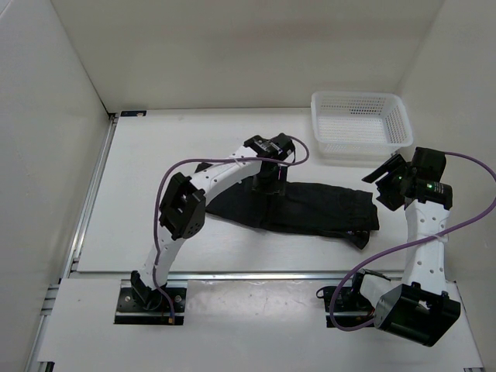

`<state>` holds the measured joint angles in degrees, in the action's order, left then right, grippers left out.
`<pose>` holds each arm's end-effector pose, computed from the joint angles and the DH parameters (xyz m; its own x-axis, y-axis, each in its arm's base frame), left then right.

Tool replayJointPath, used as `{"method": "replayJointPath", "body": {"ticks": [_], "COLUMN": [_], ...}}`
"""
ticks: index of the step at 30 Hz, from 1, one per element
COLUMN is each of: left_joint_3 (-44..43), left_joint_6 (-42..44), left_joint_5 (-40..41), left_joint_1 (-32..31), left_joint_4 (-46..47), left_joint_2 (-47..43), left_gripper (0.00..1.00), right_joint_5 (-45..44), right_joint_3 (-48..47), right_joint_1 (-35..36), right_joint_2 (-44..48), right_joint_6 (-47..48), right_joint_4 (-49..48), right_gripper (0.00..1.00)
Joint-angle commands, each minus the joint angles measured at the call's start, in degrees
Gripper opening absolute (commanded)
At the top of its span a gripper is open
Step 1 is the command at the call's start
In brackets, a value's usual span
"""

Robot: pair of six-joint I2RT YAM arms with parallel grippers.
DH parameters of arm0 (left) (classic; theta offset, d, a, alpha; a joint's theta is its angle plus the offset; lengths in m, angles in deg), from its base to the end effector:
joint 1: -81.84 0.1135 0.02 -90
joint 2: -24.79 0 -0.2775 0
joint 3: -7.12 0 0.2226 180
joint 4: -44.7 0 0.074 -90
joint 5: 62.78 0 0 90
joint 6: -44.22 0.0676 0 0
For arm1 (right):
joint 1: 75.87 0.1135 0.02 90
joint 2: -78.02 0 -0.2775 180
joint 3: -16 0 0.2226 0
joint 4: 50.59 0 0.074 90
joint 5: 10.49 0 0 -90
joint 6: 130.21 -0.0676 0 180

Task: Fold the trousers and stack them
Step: Fold the trousers

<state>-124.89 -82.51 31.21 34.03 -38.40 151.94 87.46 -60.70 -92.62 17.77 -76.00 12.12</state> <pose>0.2978 -0.3215 0.2151 -0.9633 0.1744 -0.2041 0.1915 0.9792 -0.0673 0.1877 -0.0467 0.3156 -0.4478 0.7396 -0.5024 0.5618 0.6699 0.4854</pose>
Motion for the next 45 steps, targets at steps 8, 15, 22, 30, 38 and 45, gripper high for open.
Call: {"method": "replayJointPath", "body": {"ticks": [8,15,22,30,38,45], "left_joint_3": [7.4,27.2,28.6,32.6,31.9,23.8], "left_joint_6": [6.8,11.7,13.3,13.9,11.5,10.5], "left_joint_5": [5.6,-3.9,-9.7,-10.7,-3.0,3.4], "left_joint_1": [15.4,35.7,38.1,38.7,41.1,44.9], "left_joint_4": [-3.2,9.1,12.8,14.6,12.6,5.3], "left_joint_2": [-19.5,-23.3,-13.3,-11.4,-18.2,-29.1], "left_gripper": [0.57,0.83,0.84,0.64,0.1,0.1], "right_joint_5": [0.7,1.2,1.7,1.7,4.1,6.8], "right_joint_3": [0.1,0.6,0.6,0.6,1.1,1.9], "right_joint_1": [0.2,0.8,0.8,0.8,1.3,7.3], "right_joint_2": [0.5,0.5,0.5,0.5,0.0,-6.9], "right_joint_6": [1.3,0.8,0.8,0.8,2.0,6.1], "right_joint_4": [0.4,-0.2,-0.2,-0.2,-1.3,-2.6], "right_gripper": [0.75,0.75,0.75,0.75,0.75,0.56]}}
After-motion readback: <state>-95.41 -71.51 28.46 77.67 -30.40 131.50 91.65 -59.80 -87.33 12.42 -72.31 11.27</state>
